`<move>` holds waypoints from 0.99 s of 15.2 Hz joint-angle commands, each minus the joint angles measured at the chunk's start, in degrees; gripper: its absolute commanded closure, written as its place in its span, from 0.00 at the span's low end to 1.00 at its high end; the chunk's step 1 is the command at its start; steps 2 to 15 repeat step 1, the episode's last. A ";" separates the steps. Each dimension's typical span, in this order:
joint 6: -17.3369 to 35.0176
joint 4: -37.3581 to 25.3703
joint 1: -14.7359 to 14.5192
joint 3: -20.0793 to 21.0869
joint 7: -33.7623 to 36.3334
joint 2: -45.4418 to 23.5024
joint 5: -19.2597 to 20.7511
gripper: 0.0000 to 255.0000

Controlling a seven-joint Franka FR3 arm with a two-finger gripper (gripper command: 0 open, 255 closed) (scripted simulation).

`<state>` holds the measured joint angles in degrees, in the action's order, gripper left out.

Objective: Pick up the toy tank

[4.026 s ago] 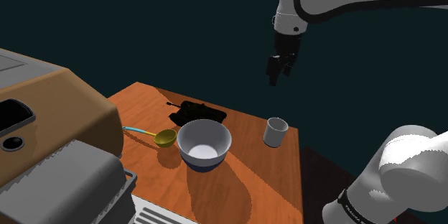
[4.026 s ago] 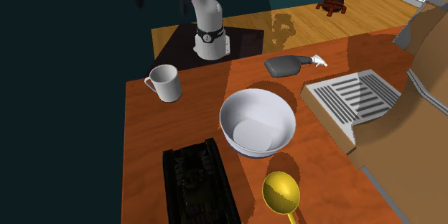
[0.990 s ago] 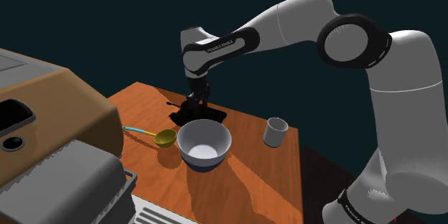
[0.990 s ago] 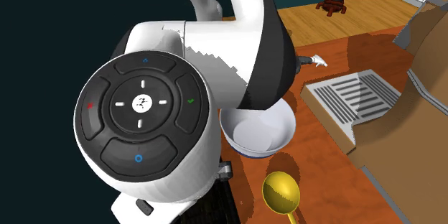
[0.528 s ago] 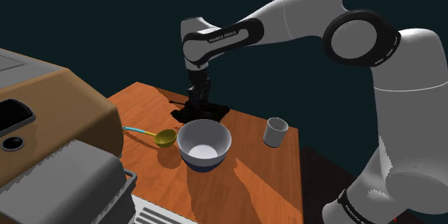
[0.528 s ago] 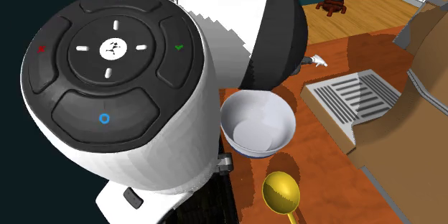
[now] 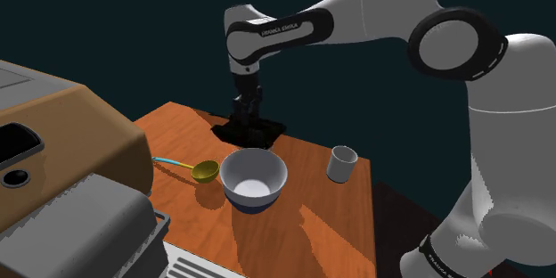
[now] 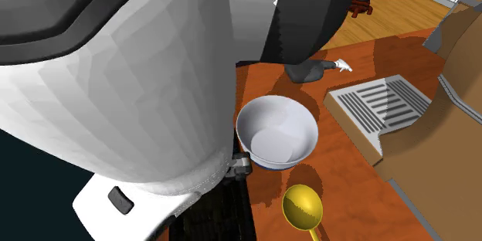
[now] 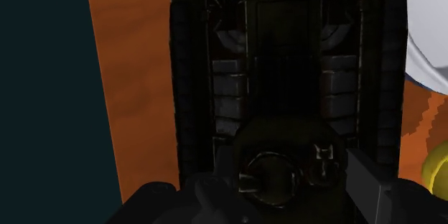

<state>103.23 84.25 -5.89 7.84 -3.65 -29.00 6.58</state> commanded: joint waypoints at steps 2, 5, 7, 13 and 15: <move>-0.45 -0.57 -0.04 0.01 -0.02 -0.03 0.00 1.00; -0.45 -0.57 -0.04 0.01 -0.02 -0.03 0.00 1.00; -0.45 -0.57 -0.04 0.01 -0.02 -0.03 0.00 1.00; -0.45 -0.57 -0.04 0.01 -0.02 -0.03 0.00 1.00; -0.45 -0.57 -0.04 0.01 -0.02 -0.03 0.00 1.00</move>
